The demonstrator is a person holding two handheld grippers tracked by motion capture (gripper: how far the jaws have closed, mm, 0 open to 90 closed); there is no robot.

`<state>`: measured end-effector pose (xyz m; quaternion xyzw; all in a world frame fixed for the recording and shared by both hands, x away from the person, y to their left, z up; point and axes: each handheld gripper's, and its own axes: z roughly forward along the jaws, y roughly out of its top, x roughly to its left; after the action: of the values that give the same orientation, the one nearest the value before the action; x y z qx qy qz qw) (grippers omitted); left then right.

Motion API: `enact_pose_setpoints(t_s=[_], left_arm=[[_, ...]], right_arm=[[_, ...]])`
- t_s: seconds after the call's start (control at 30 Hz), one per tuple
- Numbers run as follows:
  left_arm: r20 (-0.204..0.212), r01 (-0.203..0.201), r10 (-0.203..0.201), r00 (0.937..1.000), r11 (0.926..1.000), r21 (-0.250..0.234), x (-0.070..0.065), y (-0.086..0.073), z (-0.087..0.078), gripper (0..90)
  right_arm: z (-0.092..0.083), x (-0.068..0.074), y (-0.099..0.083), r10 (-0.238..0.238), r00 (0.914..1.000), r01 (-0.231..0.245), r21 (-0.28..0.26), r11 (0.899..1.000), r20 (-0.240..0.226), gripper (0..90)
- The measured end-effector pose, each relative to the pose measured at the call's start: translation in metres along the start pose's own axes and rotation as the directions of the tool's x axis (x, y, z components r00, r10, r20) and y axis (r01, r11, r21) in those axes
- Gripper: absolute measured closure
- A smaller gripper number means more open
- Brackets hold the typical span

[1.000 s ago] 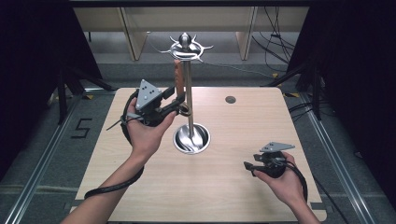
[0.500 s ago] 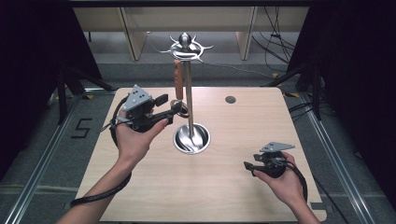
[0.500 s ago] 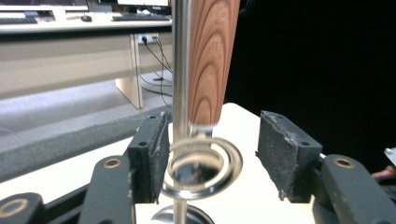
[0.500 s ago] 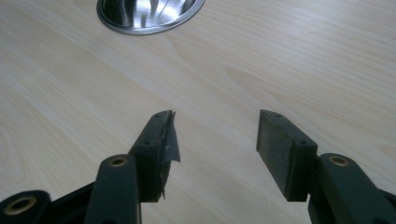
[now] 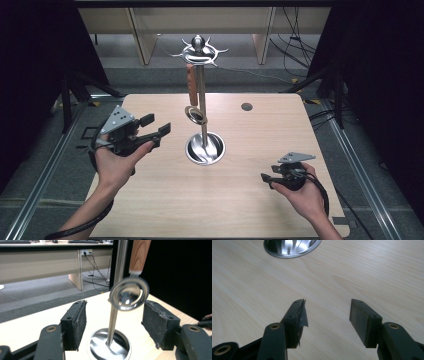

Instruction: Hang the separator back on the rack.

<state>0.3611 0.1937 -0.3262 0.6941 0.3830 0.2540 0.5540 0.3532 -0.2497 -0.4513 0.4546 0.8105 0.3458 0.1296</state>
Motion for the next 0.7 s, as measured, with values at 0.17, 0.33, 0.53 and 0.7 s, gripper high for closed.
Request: enact_pose_setpoints(t_s=[0.17,0.33,0.53,0.7], left_arm=[[-0.019,0.013,-0.012,0.9997,0.9997,0.021,0.007,-0.023,-0.014,35.3],[-0.026,0.027,-0.026,0.9993,0.9984,0.049,0.012,-0.048,-0.023,35.3],[-0.032,0.027,-0.024,0.9992,0.9953,0.093,0.021,-0.08,-0.026,35.1],[-0.048,0.028,-0.021,0.9986,0.9891,0.145,0.03,-0.108,-0.028,35.0]], right_arm=[[0.0,0.0,0.0,0.002,1.0,-0.002,0.002,1.0,0.003,46.6],[0.001,0.001,0.0,0.005,1.0,-0.005,-0.001,1.0,-0.001,46.4],[0.003,0.0,-0.001,-0.022,0.9997,0.022,-0.011,1.0,0.005,46.3],[0.002,-0.001,-0.001,-0.014,0.9999,0.014,-0.009,1.0,0.002,46.2]])
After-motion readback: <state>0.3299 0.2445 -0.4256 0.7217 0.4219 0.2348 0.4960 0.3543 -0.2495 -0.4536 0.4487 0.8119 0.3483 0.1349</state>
